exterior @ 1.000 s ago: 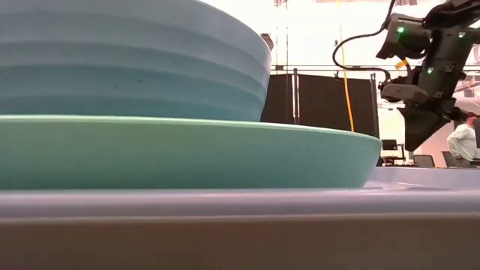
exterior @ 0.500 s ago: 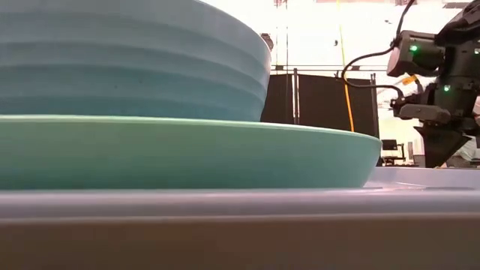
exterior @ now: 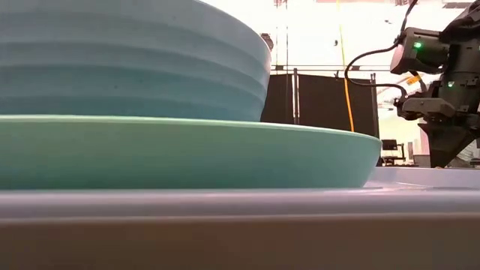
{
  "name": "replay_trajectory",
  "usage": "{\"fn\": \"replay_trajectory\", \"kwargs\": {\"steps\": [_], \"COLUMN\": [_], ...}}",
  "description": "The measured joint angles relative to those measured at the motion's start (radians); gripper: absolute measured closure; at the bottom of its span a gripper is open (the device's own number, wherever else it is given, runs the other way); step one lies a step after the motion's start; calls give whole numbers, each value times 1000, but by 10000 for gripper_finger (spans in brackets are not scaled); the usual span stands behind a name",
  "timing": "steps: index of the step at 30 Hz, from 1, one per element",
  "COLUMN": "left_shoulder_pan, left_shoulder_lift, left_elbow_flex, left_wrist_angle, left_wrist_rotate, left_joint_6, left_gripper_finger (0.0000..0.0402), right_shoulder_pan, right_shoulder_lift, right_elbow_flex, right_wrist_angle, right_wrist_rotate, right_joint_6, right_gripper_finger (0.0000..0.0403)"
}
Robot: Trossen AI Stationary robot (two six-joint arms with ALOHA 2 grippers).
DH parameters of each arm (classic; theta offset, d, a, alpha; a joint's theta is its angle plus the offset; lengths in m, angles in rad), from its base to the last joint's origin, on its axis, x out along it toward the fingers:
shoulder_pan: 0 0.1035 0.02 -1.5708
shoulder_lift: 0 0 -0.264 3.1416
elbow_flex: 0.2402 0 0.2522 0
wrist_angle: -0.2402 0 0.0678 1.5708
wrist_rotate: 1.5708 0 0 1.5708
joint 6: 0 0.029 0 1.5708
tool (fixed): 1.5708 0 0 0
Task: Set up tray
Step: Put the yellow napkin on the serving tray to the right of the green plate
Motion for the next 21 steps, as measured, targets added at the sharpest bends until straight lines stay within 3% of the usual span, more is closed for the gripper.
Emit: {"fn": "replay_trajectory", "kwargs": {"steps": [10,21], "left_shoulder_pan": [0,0], "left_shoulder_lift": [0,0], "left_elbow_flex": [0,0], "left_wrist_angle": [0,0], "left_wrist_rotate": [0,0], "left_joint_6": [0,0], "left_gripper_finger": [344,344], "right_shoulder_pan": [0,0], "right_shoulder_lift": [-24,-23], "right_elbow_flex": [0,0], "right_wrist_angle": [-15,1], "right_wrist_rotate": [-43,-50], "right_joint_6": [25,99], "right_gripper_finger": [395,282]}}
